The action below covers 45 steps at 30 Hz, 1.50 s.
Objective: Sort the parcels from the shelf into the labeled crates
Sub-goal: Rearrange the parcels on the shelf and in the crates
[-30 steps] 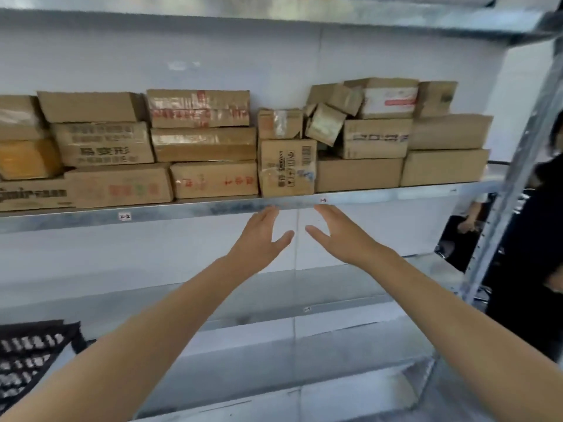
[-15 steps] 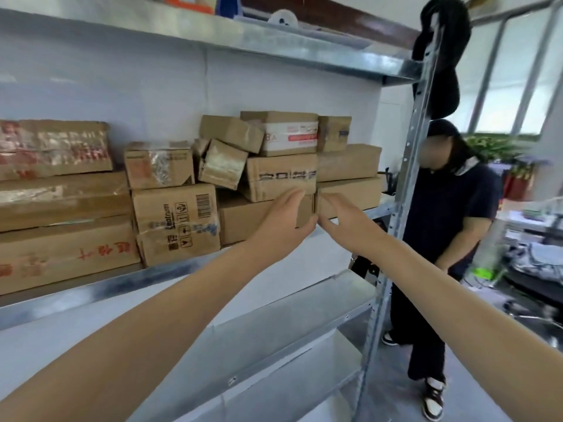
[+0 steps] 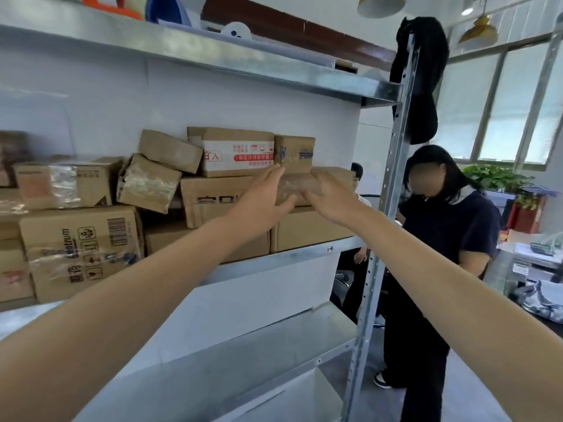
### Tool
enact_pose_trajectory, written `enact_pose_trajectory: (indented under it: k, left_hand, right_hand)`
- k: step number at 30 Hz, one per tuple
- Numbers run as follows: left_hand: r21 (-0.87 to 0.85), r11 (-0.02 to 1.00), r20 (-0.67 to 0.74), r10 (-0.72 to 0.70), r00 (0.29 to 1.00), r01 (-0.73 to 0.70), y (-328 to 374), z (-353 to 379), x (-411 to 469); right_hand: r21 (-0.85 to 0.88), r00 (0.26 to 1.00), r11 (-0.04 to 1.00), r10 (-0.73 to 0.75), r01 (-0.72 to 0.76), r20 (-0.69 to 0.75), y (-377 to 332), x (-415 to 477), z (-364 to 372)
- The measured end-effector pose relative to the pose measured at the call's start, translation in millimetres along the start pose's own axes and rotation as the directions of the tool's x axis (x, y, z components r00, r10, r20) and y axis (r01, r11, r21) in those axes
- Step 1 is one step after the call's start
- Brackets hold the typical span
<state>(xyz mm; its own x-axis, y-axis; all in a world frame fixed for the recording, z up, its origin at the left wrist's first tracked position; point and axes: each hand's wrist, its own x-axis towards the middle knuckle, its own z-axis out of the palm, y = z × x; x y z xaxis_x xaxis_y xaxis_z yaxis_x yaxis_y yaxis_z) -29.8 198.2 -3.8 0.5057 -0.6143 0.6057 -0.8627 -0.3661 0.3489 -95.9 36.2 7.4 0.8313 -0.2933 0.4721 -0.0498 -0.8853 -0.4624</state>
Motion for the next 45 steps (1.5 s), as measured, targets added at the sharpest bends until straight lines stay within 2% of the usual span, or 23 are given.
enact_pose_trajectory:
  k: [4,10,15,20,27,31,37,41,45]
  left_hand:
    - [-0.050,0.991,-0.069,-0.128,0.989,0.125,13,12,24]
    - [-0.036,0.962,-0.120,-0.274,0.954,0.272,21,32,52]
    - [-0.169,0.922,-0.215,-0.380,0.899,0.349,30,41,70]
    - [-0.223,0.862,-0.164,-0.493,0.854,0.455,39,42,83]
    - [-0.476,0.824,-0.243,-0.459,0.854,0.308,49,40,70]
    - [-0.654,0.728,-0.270,-0.478,0.836,0.205,61,42,49]
    - [-0.758,0.627,-0.257,-0.540,0.802,0.180,76,46,1]
    - [-0.772,0.612,-0.276,-0.569,0.775,0.174,76,44,-48]
    - [-0.719,0.673,-0.385,-0.596,0.705,0.176,69,26,-100]
  right_hand:
    - [0.048,0.999,0.998,-0.037,0.038,-0.010,21,28,-13]
    - [0.106,0.999,0.994,-0.041,0.039,0.016,44,78,-26]
    - [0.415,0.998,0.910,-0.008,-0.021,0.069,41,101,-13]
    - [0.608,0.998,0.791,0.049,-0.064,0.041,38,105,-1]
    - [0.689,0.994,0.723,0.030,0.053,-0.107,50,63,-17]
    - [0.694,0.983,0.715,0.052,0.088,-0.177,55,32,-28]
    - [0.717,0.961,0.683,0.083,0.138,-0.263,51,-24,-20]
    - [0.795,0.970,0.590,0.081,0.139,-0.229,37,-63,-4]
    - [0.787,0.993,0.608,-0.015,0.101,-0.115,15,-97,19]
